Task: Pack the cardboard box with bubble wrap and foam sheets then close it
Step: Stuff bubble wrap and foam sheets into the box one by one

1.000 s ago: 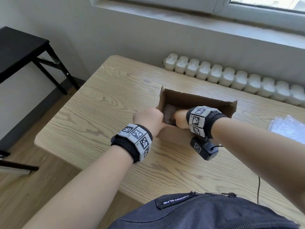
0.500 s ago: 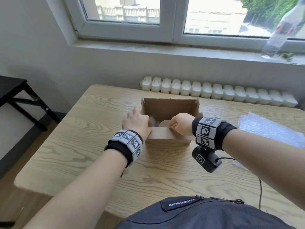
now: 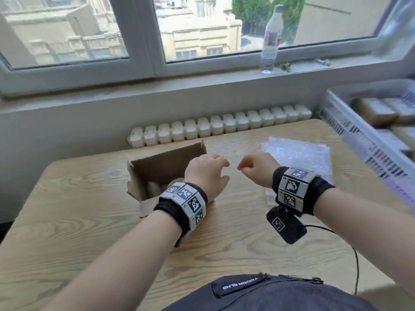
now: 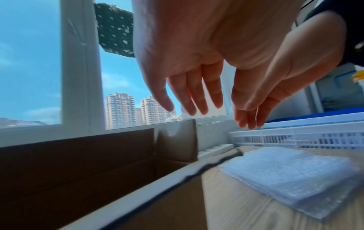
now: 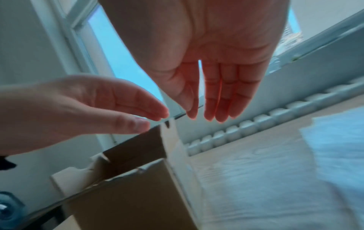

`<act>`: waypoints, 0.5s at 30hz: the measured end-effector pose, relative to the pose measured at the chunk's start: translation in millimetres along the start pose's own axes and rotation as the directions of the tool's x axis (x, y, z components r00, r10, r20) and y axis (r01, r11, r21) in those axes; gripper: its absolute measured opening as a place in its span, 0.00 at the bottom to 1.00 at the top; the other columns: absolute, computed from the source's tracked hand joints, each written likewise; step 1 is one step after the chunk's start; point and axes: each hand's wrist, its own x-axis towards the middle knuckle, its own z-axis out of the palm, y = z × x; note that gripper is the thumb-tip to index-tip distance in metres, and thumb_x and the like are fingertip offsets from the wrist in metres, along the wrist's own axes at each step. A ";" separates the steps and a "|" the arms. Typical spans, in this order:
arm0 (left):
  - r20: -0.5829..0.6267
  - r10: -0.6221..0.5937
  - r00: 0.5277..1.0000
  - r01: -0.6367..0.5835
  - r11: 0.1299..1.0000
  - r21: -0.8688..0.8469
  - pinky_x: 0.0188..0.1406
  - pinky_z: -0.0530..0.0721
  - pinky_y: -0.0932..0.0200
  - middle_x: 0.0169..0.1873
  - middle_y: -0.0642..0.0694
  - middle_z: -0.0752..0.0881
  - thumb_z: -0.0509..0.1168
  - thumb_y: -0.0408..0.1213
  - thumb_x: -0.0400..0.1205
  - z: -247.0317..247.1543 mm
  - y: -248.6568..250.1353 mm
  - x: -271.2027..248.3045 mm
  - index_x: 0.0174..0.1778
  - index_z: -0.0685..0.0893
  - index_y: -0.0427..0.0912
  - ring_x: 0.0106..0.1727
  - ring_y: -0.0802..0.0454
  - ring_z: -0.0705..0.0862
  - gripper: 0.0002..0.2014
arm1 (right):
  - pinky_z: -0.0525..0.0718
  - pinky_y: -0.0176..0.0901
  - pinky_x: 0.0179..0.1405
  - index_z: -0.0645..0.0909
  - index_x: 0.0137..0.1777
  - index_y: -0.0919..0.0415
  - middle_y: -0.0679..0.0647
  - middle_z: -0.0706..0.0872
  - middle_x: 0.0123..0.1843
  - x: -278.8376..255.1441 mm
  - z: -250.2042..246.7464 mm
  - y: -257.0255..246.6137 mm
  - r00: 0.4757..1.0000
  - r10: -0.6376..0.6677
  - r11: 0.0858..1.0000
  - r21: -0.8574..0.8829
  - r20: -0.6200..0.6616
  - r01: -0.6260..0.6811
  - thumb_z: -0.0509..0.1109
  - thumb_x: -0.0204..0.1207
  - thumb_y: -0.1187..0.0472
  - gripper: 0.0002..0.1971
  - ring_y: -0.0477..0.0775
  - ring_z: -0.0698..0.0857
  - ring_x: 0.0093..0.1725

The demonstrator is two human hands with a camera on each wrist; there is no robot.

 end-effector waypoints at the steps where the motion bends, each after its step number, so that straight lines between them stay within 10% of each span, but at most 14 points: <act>1: 0.025 0.025 0.999 -0.025 1.000 -0.004 0.66 0.75 0.52 0.66 0.52 0.80 0.61 0.48 0.81 4.2 8.0 5.9 0.67 0.78 0.51 0.67 0.51 0.77 0.18 | 0.77 0.39 0.60 0.87 0.56 0.61 0.54 0.89 0.58 -2.2 -1.6 13.8 0.999 0.046 0.999 -0.005 -0.006 -0.046 0.62 0.78 0.65 0.13 0.53 0.84 0.61; 7: 0.167 0.152 0.974 -0.143 0.988 -0.061 0.65 0.77 0.48 0.67 0.51 0.80 0.61 0.48 0.82 33.1 45.3 38.7 0.68 0.78 0.52 0.67 0.49 0.78 0.18 | 0.83 0.47 0.60 0.89 0.52 0.64 0.58 0.88 0.60 -4.5 1.3 94.7 0.942 0.330 0.939 -0.128 0.059 -0.321 0.62 0.78 0.64 0.14 0.58 0.85 0.60; 12: 0.280 0.186 0.942 -0.180 0.983 -0.048 0.62 0.79 0.48 0.66 0.50 0.80 0.61 0.46 0.82 51.3 59.6 57.5 0.68 0.77 0.52 0.66 0.49 0.78 0.17 | 0.73 0.48 0.73 0.87 0.57 0.64 0.56 0.57 0.85 -3.8 18.9 139.7 0.871 0.433 0.885 -0.292 0.233 -0.361 0.61 0.80 0.63 0.15 0.57 0.65 0.80; 15: 0.285 0.181 0.941 -0.176 0.983 -0.043 0.60 0.80 0.48 0.64 0.52 0.81 0.61 0.46 0.82 56.0 60.5 64.4 0.68 0.77 0.53 0.65 0.49 0.79 0.17 | 0.79 0.51 0.68 0.85 0.60 0.65 0.58 0.74 0.75 4.6 24.9 150.7 0.869 0.450 0.873 -0.307 0.204 -0.379 0.61 0.78 0.67 0.15 0.59 0.77 0.71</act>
